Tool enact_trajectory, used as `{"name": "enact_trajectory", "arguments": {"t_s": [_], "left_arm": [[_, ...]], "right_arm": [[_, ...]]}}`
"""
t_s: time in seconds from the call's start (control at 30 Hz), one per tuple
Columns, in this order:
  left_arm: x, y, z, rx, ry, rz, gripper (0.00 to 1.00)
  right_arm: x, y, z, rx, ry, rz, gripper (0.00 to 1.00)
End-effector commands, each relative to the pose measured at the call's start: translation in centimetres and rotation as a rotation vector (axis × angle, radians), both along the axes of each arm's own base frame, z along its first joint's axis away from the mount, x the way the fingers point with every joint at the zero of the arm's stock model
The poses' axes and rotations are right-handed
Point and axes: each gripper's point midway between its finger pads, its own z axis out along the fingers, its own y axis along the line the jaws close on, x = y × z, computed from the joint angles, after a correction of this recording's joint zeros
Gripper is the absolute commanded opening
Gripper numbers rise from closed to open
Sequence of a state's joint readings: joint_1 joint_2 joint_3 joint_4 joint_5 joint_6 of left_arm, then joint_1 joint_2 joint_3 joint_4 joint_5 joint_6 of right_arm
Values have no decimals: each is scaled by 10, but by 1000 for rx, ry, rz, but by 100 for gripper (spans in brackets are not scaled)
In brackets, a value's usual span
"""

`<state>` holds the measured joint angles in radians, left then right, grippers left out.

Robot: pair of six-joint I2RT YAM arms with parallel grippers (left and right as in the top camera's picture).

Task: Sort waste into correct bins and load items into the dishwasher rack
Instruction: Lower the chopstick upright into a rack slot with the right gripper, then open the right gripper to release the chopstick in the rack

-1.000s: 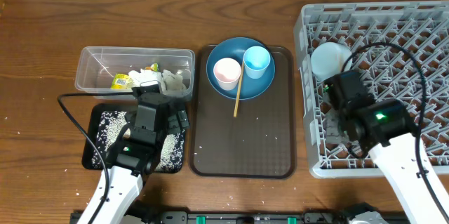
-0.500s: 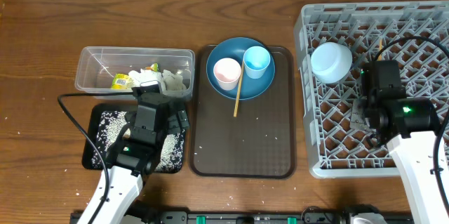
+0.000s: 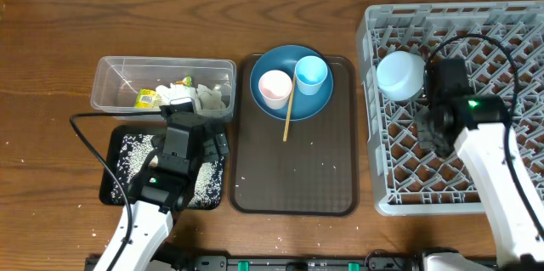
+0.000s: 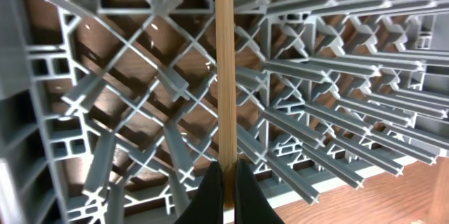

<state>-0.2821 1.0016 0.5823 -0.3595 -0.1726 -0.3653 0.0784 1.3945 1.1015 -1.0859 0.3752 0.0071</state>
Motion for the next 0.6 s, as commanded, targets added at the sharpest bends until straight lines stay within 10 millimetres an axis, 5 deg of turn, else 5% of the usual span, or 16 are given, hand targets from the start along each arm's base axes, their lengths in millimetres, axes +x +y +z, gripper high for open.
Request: {"name": "enact_trajectory", "arguments": {"t_s": [0.0,0.07,0.13,0.17,0.33,0.57], "left_arm": [[3,4,5,18,-11,15,98],[3,4,5,18,-11,15,98],[3,4,5,18,-11,15,98],[3,4,5,19,-11,14,98],[3,4,5,18,-11,15,98],[3,4,5,18,-11,15,98]], "right_arm": [[-2,-10,-10,-26,53,-1,3],[-2,-10,-14,-26,68,-2,13],[-2,-10,-15,-26,72,-2,43],[-2,-10,-15,-26,72,-2,49],[2,-5,-16,13,45,-27,55],[7,41,-25,280,39,24,56]]}}
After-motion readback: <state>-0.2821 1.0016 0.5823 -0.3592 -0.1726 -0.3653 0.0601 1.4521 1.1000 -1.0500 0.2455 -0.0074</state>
